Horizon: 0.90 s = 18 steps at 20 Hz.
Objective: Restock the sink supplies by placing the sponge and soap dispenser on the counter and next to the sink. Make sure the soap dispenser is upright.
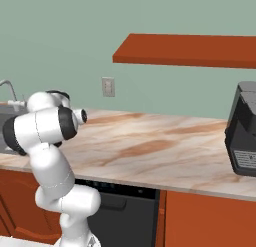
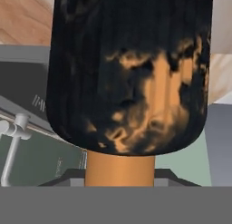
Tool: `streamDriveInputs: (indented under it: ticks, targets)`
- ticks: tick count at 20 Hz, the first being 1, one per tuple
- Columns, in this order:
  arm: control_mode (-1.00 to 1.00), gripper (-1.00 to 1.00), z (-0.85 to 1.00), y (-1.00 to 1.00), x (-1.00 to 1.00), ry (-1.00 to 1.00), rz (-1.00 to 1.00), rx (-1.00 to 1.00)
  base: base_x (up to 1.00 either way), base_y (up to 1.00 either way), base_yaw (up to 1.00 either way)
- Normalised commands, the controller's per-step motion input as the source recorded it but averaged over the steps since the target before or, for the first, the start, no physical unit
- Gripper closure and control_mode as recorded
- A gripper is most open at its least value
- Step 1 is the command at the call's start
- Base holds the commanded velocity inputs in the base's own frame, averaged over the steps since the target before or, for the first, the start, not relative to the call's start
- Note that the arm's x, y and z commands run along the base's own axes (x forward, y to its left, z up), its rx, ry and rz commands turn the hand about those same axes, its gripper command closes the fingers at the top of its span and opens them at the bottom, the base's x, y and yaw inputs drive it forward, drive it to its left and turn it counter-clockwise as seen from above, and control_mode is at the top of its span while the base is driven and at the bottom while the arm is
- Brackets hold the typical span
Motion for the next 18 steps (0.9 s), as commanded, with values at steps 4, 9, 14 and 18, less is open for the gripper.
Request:
streamDriveInputs:
  ticks: [4,9,14,18]
  targets:
    - [-1.0,1.0,-0.23,-0.22,-0.04,-0.03,0.05,0.1,0.0,0.0,0.0]
    - [-1.0,-1.0,-0.3,-0.3,-0.13,-0.01,0.01,0.02,0.0,0.0,0.0]
    - [-1.0,-1.0,-0.17,-0.25,-0.01,0.0,0.0,0.0,0.0,0.0,0.0]
    - [-1.0,-1.0,0.0,-0.13,0.0,0.0,0.0,0.0,0.0,0.0,0.0]
